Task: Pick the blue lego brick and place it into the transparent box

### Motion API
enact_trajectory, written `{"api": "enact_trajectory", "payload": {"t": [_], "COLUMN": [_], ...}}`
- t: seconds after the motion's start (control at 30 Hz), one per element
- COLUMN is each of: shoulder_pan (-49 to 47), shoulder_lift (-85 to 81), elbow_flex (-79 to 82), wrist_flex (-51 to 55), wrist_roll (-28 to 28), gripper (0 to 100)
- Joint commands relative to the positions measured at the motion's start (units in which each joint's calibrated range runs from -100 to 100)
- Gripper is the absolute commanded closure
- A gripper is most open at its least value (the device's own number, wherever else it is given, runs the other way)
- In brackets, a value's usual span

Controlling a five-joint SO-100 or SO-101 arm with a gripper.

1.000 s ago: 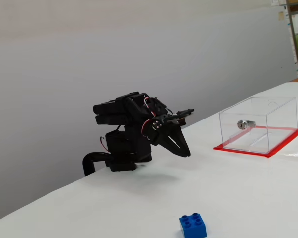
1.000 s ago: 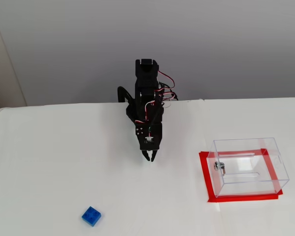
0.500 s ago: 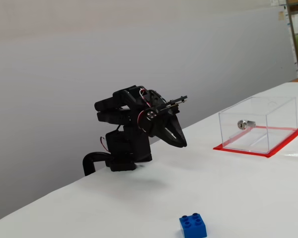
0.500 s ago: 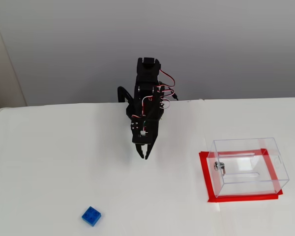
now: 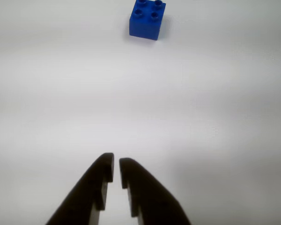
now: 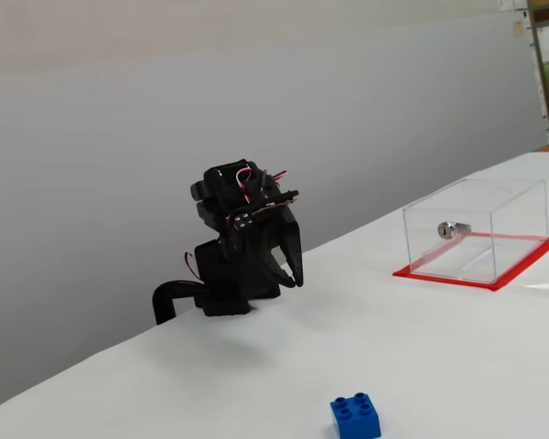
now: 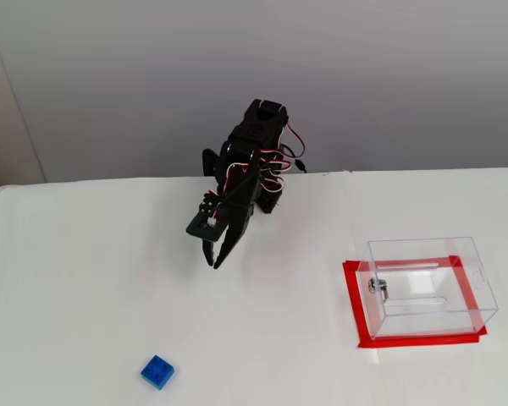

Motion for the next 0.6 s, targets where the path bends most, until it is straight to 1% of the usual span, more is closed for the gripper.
{"api": "enact_trajectory", "payload": {"t": [0.0,0.43,0.57], "shoulder_pan": [1.8,1.8,1.2], "shoulder_lift": [0.3,1.3,9.4], "elbow_flex": [-2.7,-3.5,-8.1], "wrist_flex": [-0.3,-0.3,-0.5], "wrist_roll": [-0.2,-0.2,-0.2], "gripper": [99,99,99]}}
